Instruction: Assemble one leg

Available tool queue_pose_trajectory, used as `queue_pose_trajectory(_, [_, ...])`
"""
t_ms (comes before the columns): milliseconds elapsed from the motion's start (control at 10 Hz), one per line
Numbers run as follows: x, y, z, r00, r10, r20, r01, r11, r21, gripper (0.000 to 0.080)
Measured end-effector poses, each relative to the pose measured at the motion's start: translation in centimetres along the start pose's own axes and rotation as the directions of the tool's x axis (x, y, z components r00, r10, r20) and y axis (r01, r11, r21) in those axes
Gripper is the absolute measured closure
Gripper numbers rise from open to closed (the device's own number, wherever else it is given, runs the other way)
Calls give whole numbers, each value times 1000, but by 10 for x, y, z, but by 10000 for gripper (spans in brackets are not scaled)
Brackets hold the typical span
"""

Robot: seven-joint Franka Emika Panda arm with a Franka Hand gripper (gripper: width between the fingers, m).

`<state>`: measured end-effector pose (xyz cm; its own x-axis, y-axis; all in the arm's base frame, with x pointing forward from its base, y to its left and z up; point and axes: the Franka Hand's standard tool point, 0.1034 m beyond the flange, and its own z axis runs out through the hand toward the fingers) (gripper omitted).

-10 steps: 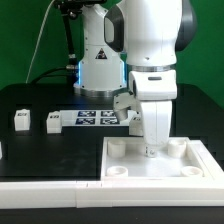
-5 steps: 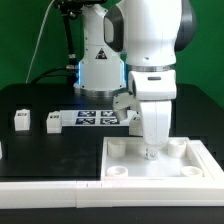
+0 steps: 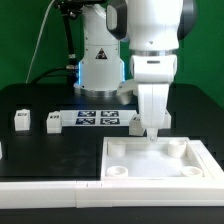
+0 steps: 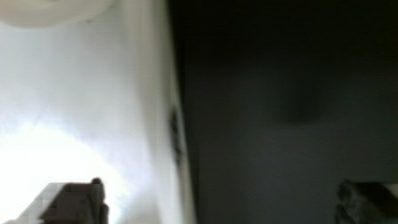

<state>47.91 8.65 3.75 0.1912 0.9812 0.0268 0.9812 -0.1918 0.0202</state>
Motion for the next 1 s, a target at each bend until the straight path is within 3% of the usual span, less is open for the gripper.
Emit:
queue_pose_trajectory(200, [6, -5, -12, 998, 64, -1, -64, 998, -15, 150])
queue_pose_trajectory(400, [4, -5, -9, 997, 78, 1, -78, 997, -10, 150])
queue_pose_trajectory(700, [5, -6, -9, 955, 297, -4, -297, 955, -7, 150])
queue_pose_trajectory(800, [6, -8, -9, 917, 398, -9, -398, 917, -5, 150])
queue_pose_trajectory(1000, [7, -27, -6, 741, 672, -15, -671, 741, 12, 150])
